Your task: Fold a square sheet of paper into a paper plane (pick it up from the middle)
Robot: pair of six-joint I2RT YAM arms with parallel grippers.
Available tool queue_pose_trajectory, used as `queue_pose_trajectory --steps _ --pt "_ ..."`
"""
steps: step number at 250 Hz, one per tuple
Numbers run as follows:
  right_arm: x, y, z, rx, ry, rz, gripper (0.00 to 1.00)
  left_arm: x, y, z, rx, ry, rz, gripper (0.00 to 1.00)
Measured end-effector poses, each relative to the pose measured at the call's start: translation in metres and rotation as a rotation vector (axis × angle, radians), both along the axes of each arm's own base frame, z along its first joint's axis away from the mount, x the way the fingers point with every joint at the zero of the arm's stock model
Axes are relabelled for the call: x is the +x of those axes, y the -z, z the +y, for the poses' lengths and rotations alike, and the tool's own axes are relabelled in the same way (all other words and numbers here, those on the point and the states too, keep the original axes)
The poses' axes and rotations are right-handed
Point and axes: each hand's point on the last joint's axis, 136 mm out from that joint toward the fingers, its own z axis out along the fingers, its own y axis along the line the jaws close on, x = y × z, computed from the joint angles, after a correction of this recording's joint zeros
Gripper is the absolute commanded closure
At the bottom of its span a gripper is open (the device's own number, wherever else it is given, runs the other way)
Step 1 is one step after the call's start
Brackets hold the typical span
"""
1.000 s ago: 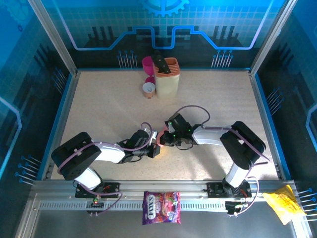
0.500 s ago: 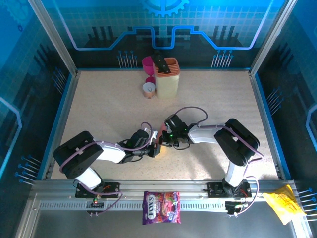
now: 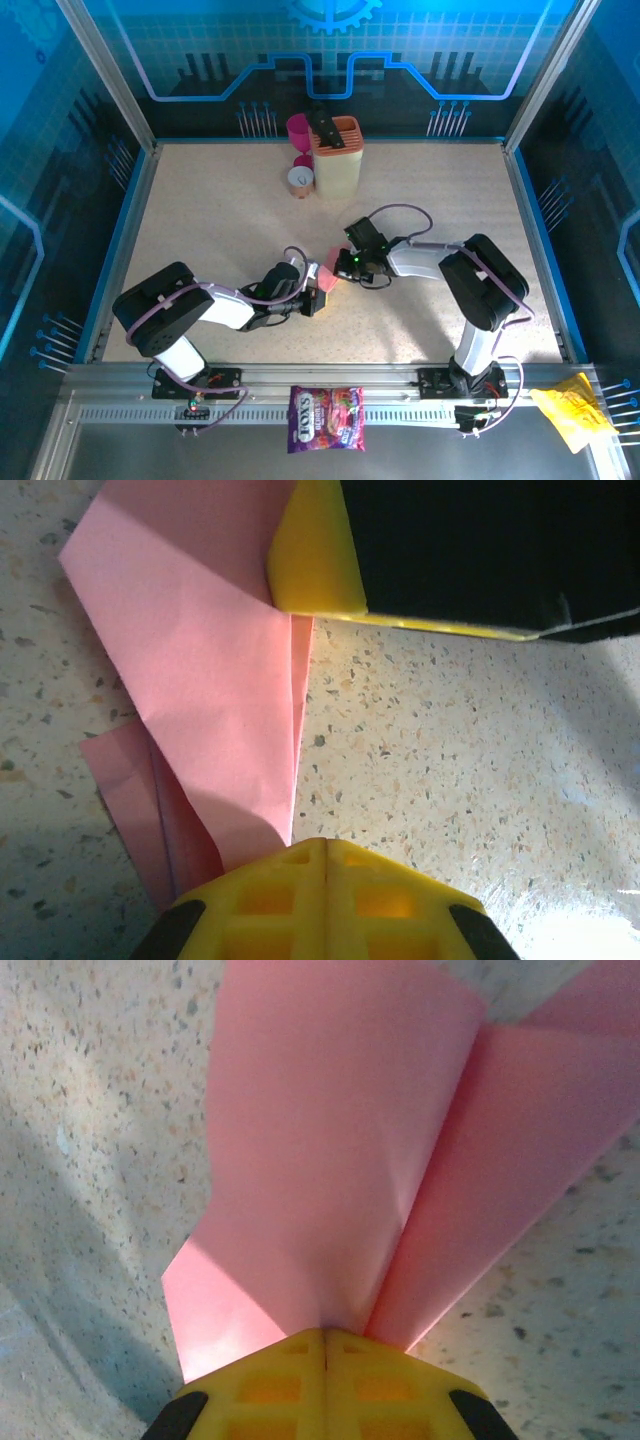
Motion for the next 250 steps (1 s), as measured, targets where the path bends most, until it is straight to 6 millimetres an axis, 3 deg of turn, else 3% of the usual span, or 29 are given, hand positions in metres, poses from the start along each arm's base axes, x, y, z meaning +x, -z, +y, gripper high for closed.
queue_pose_trajectory --steps 140,202,250 --pt "0.029 0.002 -0.023 0.024 0.03 0.05 1.0 0.004 -0.001 -0.004 -0.028 -0.012 -0.009 1.0" --pt "0.052 0.002 -0.041 0.026 0.061 0.063 1.0 0.006 -0.001 -0.005 -0.034 -0.016 -0.011 1.0" --pt "0.078 0.003 -0.067 0.024 0.113 0.07 1.0 0.006 -0.001 -0.005 -0.035 -0.017 -0.01 1.0"
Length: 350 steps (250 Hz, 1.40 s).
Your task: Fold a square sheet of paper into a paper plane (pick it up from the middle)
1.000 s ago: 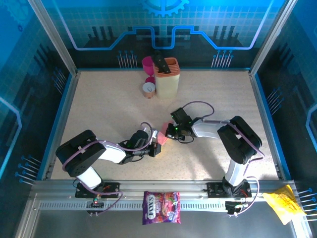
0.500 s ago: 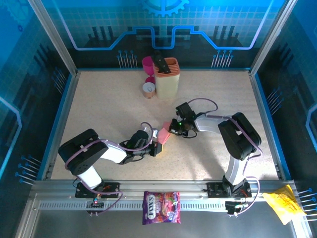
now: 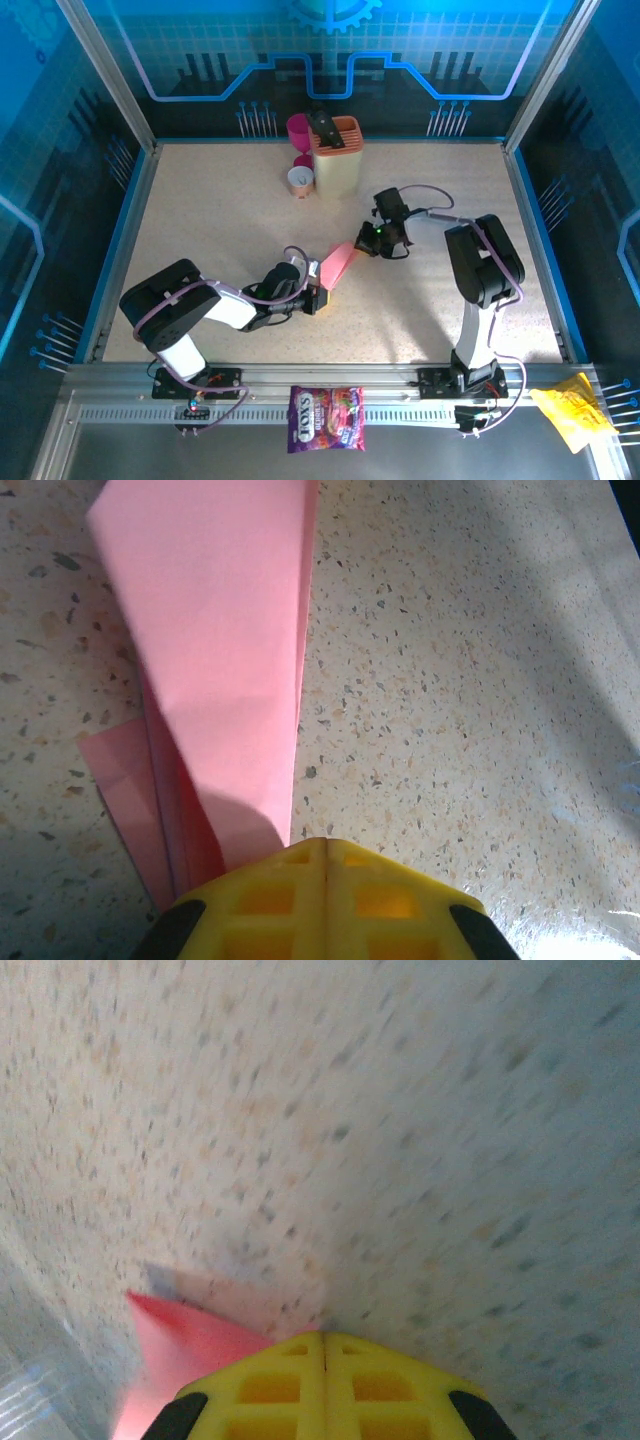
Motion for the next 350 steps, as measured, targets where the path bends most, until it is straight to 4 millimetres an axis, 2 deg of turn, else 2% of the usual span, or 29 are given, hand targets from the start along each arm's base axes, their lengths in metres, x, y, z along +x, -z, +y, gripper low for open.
queue_pose_trajectory --steps 34,63,90,114,141,168,194,240,299,350 --pt "0.011 -0.001 -0.014 0.02 0.028 0.019 1.0 0.0 0.0 0.0 0.0 0.0 0.001 1.0" --pt "0.023 -0.003 -0.038 -0.011 0.081 -0.011 1.0 0.0 0.0 0.0 0.0 0.0 0.001 1.0" --pt "0.019 -0.012 -0.051 -0.042 0.111 -0.046 1.0 0.0 0.0 0.0 0.0 0.0 0.001 1.0" --pt "0.005 -0.029 -0.035 -0.034 0.074 -0.096 1.0 -0.001 0.0 0.001 0.002 0.0 0.003 1.0" --pt "-0.016 -0.045 0.009 0.01 -0.02 -0.157 1.0 -0.001 0.0 0.001 0.003 0.0 0.004 1.0" --pt "-0.037 -0.047 0.05 0.042 -0.107 -0.173 1.0 -0.001 0.0 0.001 0.005 0.0 0.005 1.0" --pt "-0.048 -0.039 0.072 0.057 -0.142 -0.164 1.0 -0.002 0.0 0.002 0.01 0.0 0.01 1.0" --pt "-0.052 0.0 0.075 0.027 -0.108 -0.091 1.0 -0.004 0.001 0.003 0.017 0.0 0.018 1.0" --pt "-0.05 0.0 0.075 0.039 -0.07 -0.08 1.0 -0.009 0.002 0.009 0.003 -0.017 0.03 1.0" --pt "-0.05 0.0 0.075 0.04 -0.063 -0.076 1.0 -0.024 0.004 0.023 -0.025 -0.049 0.06 1.0"
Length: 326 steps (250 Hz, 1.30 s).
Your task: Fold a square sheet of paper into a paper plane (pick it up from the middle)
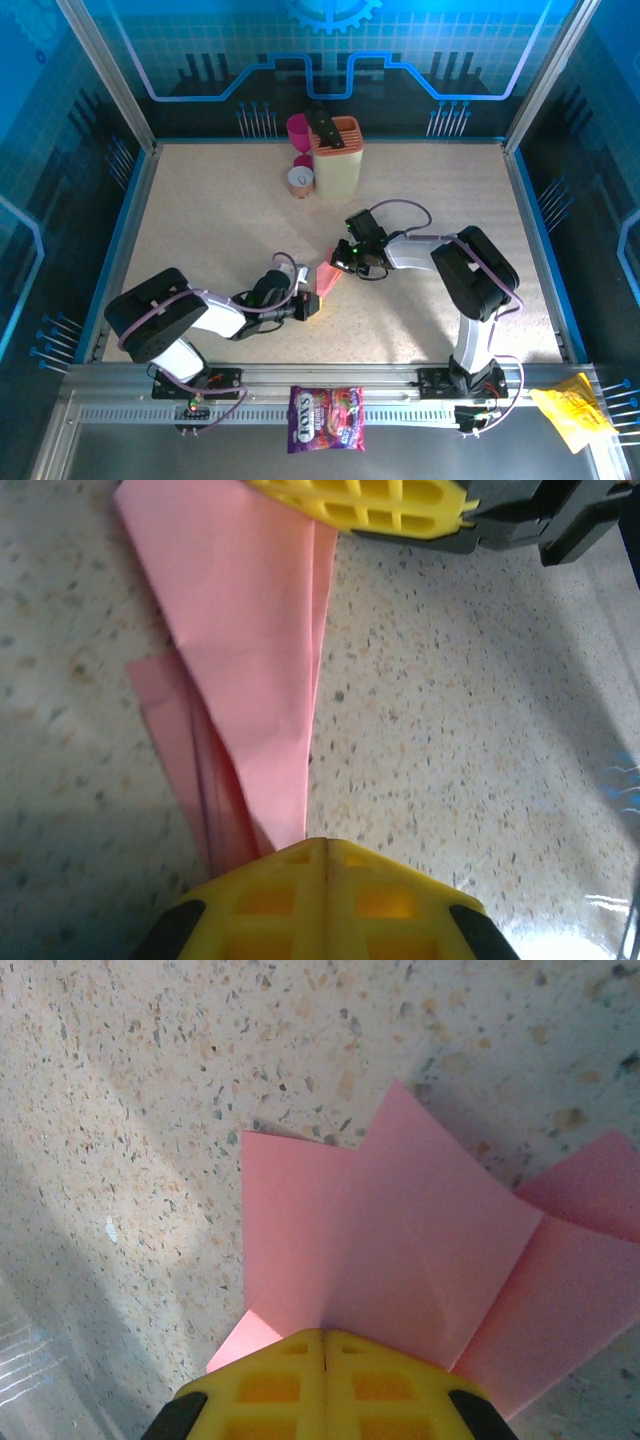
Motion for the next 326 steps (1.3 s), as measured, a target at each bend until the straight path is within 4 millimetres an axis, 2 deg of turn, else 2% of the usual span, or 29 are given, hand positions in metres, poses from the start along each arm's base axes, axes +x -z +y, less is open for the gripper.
queue_pose_trajectory --steps 84,103,134,152,169,214,256,326 --pt "0.0 0.001 0.0 0.005 0.0 -0.008 1.0 -0.022 -0.01 0.021 0.032 -0.032 0.092 1.0" --pt "0.001 0.001 0.001 0.008 0.0 -0.013 1.0 -0.014 -0.023 0.016 0.02 -0.033 0.085 1.0" --pt "0.003 0.001 0.002 0.015 0.0 -0.022 1.0 0.01 -0.053 0.0 -0.028 -0.022 0.049 1.0" --pt "0.004 0.001 0.003 0.019 0.0 -0.028 1.0 0.021 -0.06 -0.012 -0.044 0.001 0.042 1.0" --pt "0.006 0.001 0.004 0.022 -0.001 -0.033 1.0 0.028 -0.056 -0.02 -0.041 0.026 0.049 1.0" --pt "0.007 0.001 0.005 0.027 -0.001 -0.039 1.0 0.034 -0.03 -0.03 -0.007 0.065 0.101 1.0" --pt "0.007 0.002 0.005 0.027 -0.001 -0.04 1.0 0.038 -0.014 -0.029 0.005 0.059 0.124 1.0" --pt "0.007 0.002 0.005 0.029 -0.001 -0.042 1.0 0.03 -0.005 -0.023 -0.02 0.057 0.097 1.0"
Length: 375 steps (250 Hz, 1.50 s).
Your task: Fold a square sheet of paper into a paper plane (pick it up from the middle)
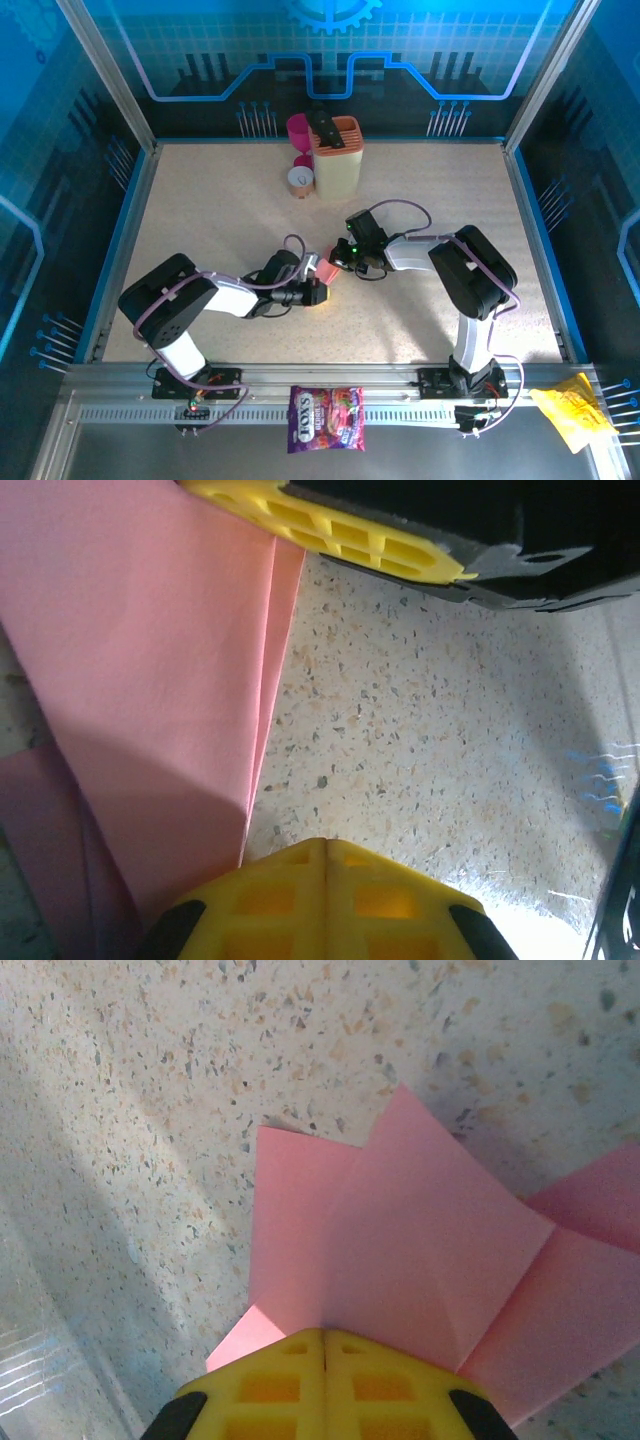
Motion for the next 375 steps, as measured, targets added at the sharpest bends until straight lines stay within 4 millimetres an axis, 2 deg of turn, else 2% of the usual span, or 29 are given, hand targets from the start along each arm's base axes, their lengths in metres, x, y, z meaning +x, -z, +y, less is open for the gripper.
queue_pose_trajectory --steps 71,147,180,220,259,282,333,375 --pt "0.0 -0.001 0.002 0.01 -0.006 -0.002 1.0 -0.013 0.0 0.013 -0.053 -0.041 -0.031 1.0" --pt "-0.005 -0.005 0.003 0.024 -0.032 -0.031 1.0 -0.015 0.0 0.015 -0.088 -0.073 -0.043 1.0" --pt "-0.014 -0.008 -0.001 -0.003 -0.047 -0.037 1.0 -0.015 -0.001 0.015 -0.096 -0.079 -0.04 1.0" --pt "-0.028 -0.016 0.014 0.003 -0.096 -0.056 1.0 -0.015 0.0 0.015 -0.099 -0.079 -0.041 1.0" --pt "-0.048 -0.011 0.026 -0.008 -0.147 -0.043 1.0 -0.015 -0.001 0.014 -0.102 -0.078 -0.044 1.0" --pt "-0.054 -0.008 0.029 -0.014 -0.158 -0.042 1.0 -0.015 -0.001 0.014 -0.101 -0.079 -0.044 1.0" --pt "-0.052 -0.004 0.023 0.0 -0.144 -0.026 1.0 -0.015 0.0 0.013 -0.104 -0.077 -0.048 1.0" --pt "-0.035 -0.003 0.005 0.013 -0.104 -0.012 1.0 -0.014 0.001 0.011 -0.11 -0.075 -0.053 1.0"
